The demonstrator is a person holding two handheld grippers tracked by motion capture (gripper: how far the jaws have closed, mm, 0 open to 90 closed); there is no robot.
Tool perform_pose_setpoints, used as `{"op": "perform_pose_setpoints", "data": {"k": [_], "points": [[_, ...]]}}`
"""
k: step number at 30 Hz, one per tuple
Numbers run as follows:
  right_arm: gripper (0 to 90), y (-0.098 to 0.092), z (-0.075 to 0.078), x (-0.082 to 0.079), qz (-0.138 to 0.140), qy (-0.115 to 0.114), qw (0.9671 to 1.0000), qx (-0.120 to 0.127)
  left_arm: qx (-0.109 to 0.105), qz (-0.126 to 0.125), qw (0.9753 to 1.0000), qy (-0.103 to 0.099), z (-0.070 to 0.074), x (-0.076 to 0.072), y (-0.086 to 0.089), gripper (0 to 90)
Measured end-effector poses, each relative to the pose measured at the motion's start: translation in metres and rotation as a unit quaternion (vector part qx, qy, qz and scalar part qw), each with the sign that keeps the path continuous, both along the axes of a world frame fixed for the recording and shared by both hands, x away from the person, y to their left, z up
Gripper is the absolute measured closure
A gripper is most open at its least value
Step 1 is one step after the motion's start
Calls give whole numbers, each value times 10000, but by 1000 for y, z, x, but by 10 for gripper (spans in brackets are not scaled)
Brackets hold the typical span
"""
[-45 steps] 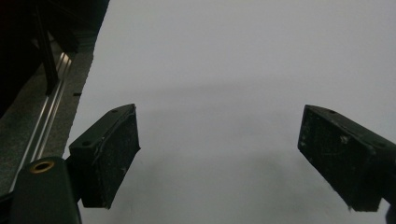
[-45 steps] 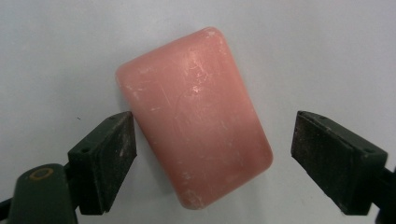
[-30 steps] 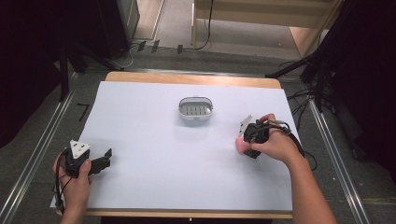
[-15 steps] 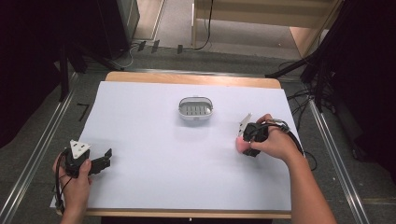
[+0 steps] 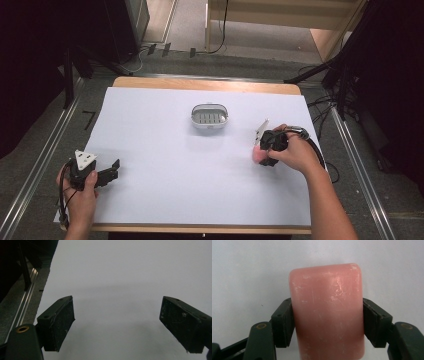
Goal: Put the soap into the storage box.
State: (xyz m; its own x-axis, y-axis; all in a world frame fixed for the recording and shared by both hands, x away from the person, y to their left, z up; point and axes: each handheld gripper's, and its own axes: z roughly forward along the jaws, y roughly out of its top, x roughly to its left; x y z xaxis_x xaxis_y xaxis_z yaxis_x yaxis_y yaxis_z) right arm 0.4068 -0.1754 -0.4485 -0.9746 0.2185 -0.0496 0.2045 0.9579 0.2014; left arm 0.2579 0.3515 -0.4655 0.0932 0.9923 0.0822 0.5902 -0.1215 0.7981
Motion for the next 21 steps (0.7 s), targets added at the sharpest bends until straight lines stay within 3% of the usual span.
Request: {"op": "perform_pose_setpoints", "data": {"k": [4,5,7,11,16,21], "points": [[363,3,0,-2,25,-98,9999,-77,13,12,10000,5,0,0,0,134],[365,2,1,-6,-161,-140,9997,-89,4,5,10000,-6,0,0,0,134],[365,3,1,-7,-169,-157,9997,-95,5,7,10000,-11,0,0,0,135],[365,1,0,-5,-316,-53,9995,-53,16,16,10000,6,0,0,0,135],[377,0,0,-3,-303,-5,9995,3,10,9,10000,19,0,0,0,134],[383,3,1,-4,-264,-33,9996,-115,10,10,10000,12,0,0,0,135]]}}
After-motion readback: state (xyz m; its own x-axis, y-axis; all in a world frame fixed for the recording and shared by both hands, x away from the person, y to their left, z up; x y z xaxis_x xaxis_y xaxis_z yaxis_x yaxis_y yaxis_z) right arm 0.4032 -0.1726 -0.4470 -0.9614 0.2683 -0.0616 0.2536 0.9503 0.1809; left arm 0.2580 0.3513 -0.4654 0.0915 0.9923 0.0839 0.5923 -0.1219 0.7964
